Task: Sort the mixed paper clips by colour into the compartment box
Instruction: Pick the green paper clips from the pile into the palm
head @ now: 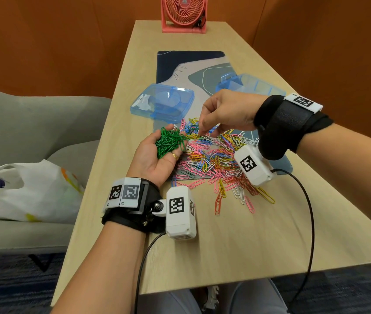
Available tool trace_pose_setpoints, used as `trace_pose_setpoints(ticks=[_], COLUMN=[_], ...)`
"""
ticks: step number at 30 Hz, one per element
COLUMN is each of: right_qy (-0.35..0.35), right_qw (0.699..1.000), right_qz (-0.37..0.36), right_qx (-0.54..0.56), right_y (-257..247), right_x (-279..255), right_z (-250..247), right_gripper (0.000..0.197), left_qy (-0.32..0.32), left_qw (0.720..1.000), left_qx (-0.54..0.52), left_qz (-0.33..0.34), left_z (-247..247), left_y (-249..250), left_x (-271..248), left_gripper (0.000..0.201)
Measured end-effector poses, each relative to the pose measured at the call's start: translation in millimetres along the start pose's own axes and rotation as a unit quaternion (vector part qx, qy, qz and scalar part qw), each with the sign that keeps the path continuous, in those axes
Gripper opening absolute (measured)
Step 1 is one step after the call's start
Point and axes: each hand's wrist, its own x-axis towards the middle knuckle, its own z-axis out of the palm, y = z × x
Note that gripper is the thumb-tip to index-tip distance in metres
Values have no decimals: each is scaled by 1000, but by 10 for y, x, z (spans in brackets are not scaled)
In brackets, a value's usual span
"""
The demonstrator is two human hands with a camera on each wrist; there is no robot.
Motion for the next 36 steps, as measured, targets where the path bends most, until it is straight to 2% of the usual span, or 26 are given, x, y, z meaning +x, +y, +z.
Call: trace_pose_setpoints(ticks=[4, 8, 16, 26, 31, 36], right_qy=[1, -2, 13, 15, 7, 30], right_qw=[995, 990, 988, 990, 989, 993], right_qz=[22, 32, 27, 52, 57, 74], right_qx=[101, 137, 154, 133, 139, 89], right_y=[-13, -24, -25, 94, 159, 219], right_x=[8, -1, -36, 4, 29, 32], right_z=[4, 7, 9, -38, -58, -116], right_gripper=[24, 25, 29, 18, 18, 24], left_qy=[-1, 1, 7, -4, -4, -5], left_qw=[1000, 1000, 1000, 1000, 999, 999], left_qx=[2, -3, -1, 13, 25, 28], left_qz=[0, -2, -5, -14, -23, -22], left_z=[16, 15, 26, 76, 93, 84], left_y=[2, 3, 0, -52, -93, -105], left_x=[-13, -14, -24, -71, -76, -70], left_gripper=[28, 30, 30, 34, 34, 34])
